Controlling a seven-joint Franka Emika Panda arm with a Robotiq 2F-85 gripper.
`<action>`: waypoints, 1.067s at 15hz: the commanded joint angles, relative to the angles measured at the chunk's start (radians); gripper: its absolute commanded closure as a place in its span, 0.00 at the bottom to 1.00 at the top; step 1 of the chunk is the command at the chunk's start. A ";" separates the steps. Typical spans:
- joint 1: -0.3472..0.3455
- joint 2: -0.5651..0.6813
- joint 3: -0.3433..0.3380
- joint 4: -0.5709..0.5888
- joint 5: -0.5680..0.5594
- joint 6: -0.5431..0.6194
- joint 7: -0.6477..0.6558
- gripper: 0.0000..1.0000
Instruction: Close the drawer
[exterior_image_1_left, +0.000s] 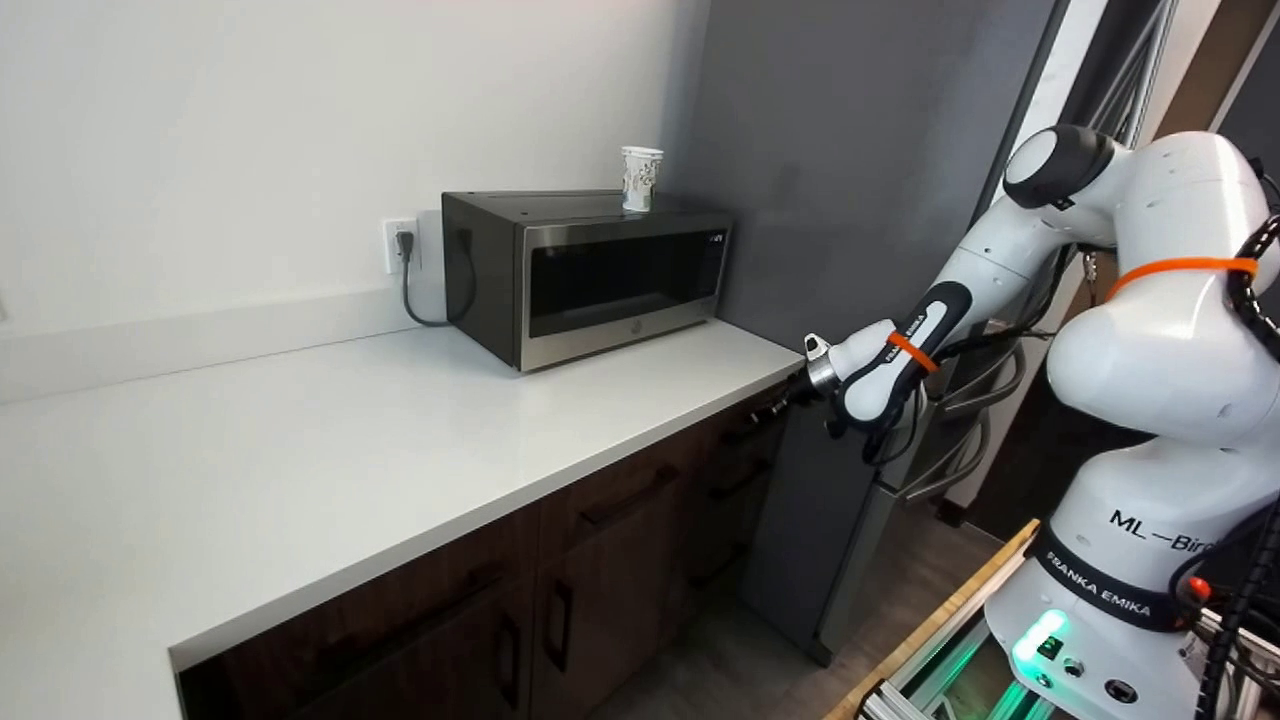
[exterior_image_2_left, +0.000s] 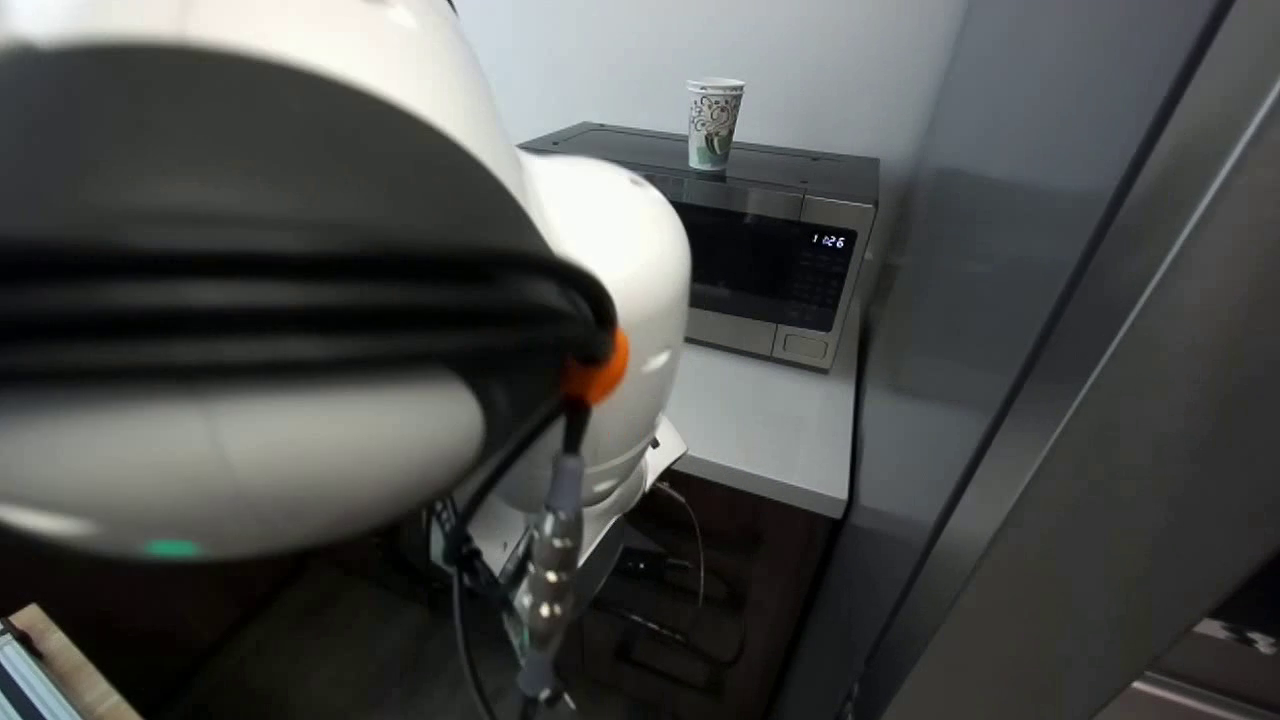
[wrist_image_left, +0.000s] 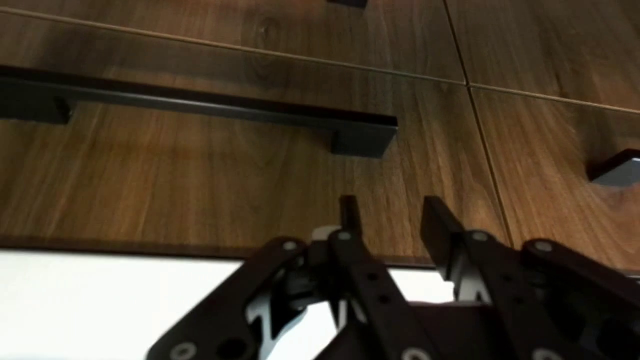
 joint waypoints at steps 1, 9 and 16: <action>0.115 -0.252 -0.068 -0.202 0.182 -0.012 -0.086 0.31; 0.621 -0.678 -0.258 -0.453 0.755 -0.235 -0.181 0.00; 0.942 -0.954 -0.457 -0.455 0.816 -0.804 0.092 0.00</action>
